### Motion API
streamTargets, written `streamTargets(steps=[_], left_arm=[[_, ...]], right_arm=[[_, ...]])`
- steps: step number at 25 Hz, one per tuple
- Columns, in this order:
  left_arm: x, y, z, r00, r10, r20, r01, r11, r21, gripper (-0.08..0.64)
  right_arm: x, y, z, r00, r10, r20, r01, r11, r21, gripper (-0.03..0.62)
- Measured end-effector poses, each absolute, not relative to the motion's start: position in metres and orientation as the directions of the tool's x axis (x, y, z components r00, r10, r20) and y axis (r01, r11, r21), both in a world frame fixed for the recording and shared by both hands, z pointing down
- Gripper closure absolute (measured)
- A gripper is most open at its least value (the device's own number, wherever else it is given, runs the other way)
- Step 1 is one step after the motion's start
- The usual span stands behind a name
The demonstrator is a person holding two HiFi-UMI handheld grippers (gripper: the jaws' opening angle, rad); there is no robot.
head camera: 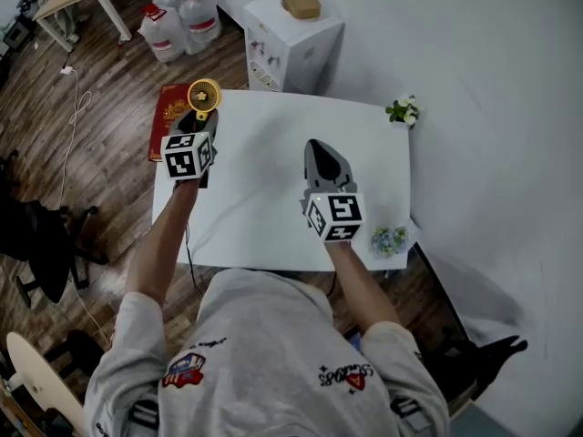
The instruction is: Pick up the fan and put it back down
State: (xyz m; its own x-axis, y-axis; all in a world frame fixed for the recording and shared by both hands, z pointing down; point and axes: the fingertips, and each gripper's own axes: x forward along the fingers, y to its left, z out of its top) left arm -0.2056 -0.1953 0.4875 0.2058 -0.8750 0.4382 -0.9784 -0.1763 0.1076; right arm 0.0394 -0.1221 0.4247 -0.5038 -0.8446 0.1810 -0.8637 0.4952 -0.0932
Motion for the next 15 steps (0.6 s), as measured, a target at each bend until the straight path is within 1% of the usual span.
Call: streamTargets(steps=[10, 15], left_arm=[[-0.208, -0.144, 0.397, 0.207, -0.948, 0.242, -0.976, -0.181, 0.123, 0.383], [-0.206, -0.132, 0.374, 0.213, -0.958, 0.192, -0.974, -0.193, 0.119, 0.383]], right_arm=[[0.046, -0.113, 0.397, -0.513, -0.849, 0.130, -0.859, 0.507, -0.073, 0.601], [0.049, -0.114, 0.392, -0.524, -0.843, 0.121, -0.852, 0.519, -0.068, 0.601]])
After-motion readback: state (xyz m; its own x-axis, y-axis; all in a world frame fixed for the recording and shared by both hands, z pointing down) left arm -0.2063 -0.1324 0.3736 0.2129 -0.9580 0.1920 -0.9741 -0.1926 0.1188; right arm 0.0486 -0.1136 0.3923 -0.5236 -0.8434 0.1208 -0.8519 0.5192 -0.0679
